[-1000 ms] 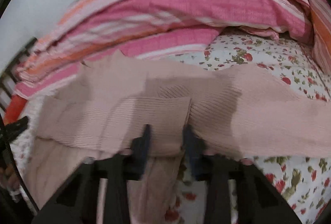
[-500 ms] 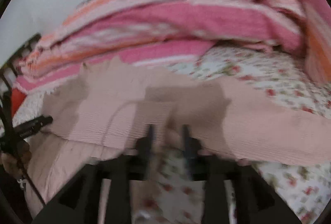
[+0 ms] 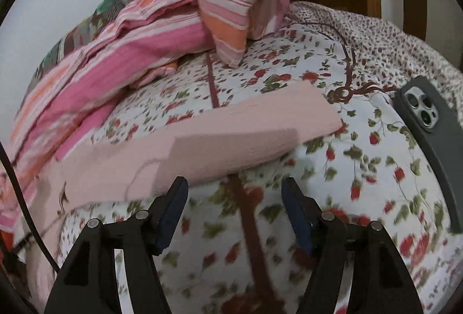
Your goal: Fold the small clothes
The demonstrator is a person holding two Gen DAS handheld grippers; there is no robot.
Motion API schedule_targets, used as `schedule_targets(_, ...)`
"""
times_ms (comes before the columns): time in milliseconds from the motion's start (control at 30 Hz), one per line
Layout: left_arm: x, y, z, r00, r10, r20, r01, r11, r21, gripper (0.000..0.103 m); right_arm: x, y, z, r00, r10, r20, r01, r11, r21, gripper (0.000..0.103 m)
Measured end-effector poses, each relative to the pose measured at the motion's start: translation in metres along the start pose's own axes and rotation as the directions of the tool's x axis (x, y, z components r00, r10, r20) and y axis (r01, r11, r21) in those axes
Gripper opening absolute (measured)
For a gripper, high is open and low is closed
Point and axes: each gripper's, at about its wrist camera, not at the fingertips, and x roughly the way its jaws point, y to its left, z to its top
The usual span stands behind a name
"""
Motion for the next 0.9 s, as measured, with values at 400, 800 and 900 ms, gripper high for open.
schedule_targets(400, -0.002, 0.004, 0.000, 1.000, -0.022, 0.012, 0.023, 1.000, -0.010, 0.091, 0.023, 0.000, 0.046, 0.990, -0.133, 0.041, 0.134, 0.991, -0.018, 0.006)
schedule_targets(800, -0.042, 0.089, 0.000, 0.983, -0.087, 0.159, 0.135, 0.938, -0.320, 0.091, -0.067, 0.173, 0.069, 0.940, -0.096, 0.328, 0.197, 0.936, -0.290, 0.006)
schedule_targets(900, -0.052, 0.123, -0.005, 0.983, -0.028, 0.181, 0.099, 0.912, -0.398, 0.091, -0.083, 0.246, 0.062, 0.938, 0.002, 0.346, 0.139, 0.914, -0.382, 0.005)
